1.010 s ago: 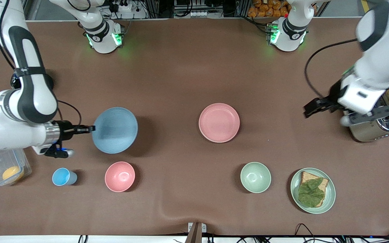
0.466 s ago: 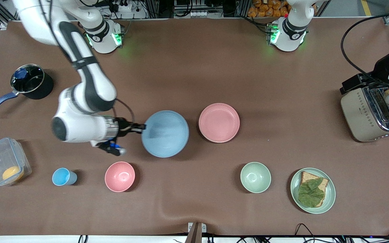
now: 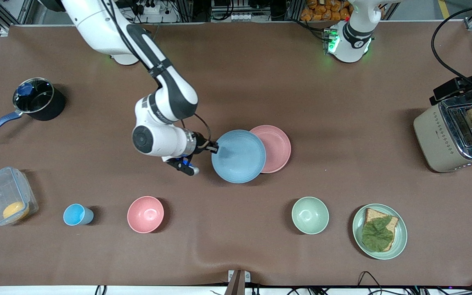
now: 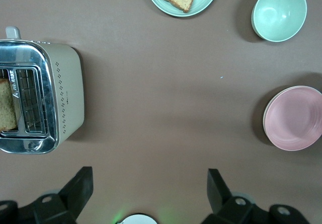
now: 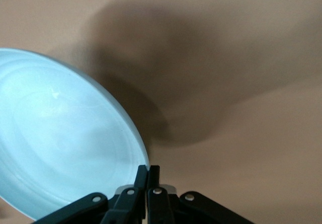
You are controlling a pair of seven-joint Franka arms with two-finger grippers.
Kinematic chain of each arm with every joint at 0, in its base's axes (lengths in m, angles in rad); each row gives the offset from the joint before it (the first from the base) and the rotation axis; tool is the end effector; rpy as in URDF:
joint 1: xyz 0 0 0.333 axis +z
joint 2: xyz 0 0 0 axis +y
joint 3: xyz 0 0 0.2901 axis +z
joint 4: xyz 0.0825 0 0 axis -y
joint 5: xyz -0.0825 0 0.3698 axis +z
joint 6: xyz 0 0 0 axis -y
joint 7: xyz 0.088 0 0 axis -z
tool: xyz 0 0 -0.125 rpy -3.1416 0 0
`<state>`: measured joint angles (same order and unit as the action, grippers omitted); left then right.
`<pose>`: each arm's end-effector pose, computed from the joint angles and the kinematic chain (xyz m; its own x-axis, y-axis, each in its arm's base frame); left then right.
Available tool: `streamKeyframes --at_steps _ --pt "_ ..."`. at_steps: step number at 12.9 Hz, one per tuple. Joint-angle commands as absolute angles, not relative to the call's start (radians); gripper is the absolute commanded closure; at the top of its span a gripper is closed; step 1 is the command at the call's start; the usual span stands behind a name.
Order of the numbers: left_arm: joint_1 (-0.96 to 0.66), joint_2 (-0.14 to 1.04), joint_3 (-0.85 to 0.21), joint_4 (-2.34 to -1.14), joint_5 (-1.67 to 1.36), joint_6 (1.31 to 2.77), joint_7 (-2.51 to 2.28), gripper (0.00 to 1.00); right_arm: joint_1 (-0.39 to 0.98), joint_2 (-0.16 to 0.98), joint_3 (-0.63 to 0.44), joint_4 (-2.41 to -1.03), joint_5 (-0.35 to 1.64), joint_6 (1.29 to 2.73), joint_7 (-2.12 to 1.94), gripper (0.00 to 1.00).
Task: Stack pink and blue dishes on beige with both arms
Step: 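Carry the blue plate onto the pink plate with the right gripper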
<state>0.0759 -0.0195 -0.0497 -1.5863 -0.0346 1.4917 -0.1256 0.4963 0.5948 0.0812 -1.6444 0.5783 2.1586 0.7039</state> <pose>0.5246 0.0090 0.5774 0.9858 0.1484 -0.0786 0.1507 -0.9883 0.0240 0.5358 0.3793 0.2405 0.8245 -0.3713 -0.4269 -0.5024 -0.8276 -0.2503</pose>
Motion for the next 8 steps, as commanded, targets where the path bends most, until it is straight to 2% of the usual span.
streamKeyframes --at_steps 1,8 --pt "0.074 -0.032 -0.061 -1.585 -0.028 1.476 -0.109 0.00 0.572 0.614 0.071 -1.643 0.606 2.223 0.774 1.00" --pt "0.072 -0.046 -0.071 -1.583 -0.044 1.460 -0.112 0.00 0.707 0.652 0.057 -1.649 0.588 2.301 0.865 1.00"
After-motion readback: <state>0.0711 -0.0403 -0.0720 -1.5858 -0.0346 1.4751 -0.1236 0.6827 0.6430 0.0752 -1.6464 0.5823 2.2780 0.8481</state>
